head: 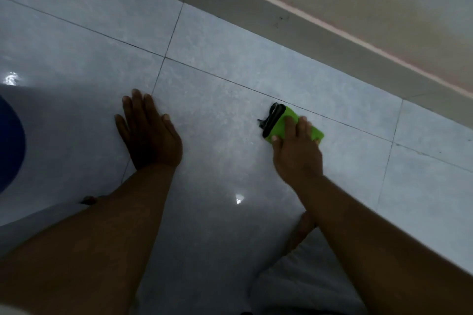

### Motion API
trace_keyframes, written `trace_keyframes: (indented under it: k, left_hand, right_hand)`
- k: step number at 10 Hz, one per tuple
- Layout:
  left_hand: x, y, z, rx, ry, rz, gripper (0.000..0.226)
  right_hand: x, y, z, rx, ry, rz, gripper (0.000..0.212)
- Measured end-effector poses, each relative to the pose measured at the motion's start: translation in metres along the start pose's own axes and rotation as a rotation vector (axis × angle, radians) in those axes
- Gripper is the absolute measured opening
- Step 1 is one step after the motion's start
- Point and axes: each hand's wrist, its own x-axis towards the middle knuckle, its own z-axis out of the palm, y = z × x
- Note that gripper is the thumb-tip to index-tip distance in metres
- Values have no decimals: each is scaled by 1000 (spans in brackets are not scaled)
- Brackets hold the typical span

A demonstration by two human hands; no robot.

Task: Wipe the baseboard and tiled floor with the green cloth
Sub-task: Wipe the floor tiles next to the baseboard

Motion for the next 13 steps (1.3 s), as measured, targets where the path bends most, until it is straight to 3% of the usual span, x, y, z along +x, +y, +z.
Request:
trace_keyframes:
  k: [2, 3, 4, 5, 6, 7, 10, 13]
  left_hand:
    - [0, 0, 0, -20, -7, 2, 55]
    - [1, -1, 1, -19, -8, 2, 56]
    - [0, -2, 2, 5, -2, -6, 56]
    - [0, -2, 2, 7, 1, 2, 56]
    - [0, -1, 3, 15, 8, -2, 56]
    - [-1, 0, 2, 34, 19, -8, 56]
    - [-1, 0, 3, 33, 27, -4, 55]
    - [0, 0, 3, 32, 21, -6, 55]
  right_hand:
    - [-13, -31, 3, 63, -59, 196, 59]
    - [-13, -24, -5, 52, -122, 184, 60]
    - [-12, 4, -16, -72, 152, 0, 49]
    - [-1, 29, -17, -44, 373, -266, 42]
    - [20, 35, -6, -78, 242, -526, 46]
    - [30, 32, 15, -136, 128, -655, 49]
    - [21, 15, 26, -144, 137, -505, 57]
    - [24, 14, 26, -164, 154, -481, 55]
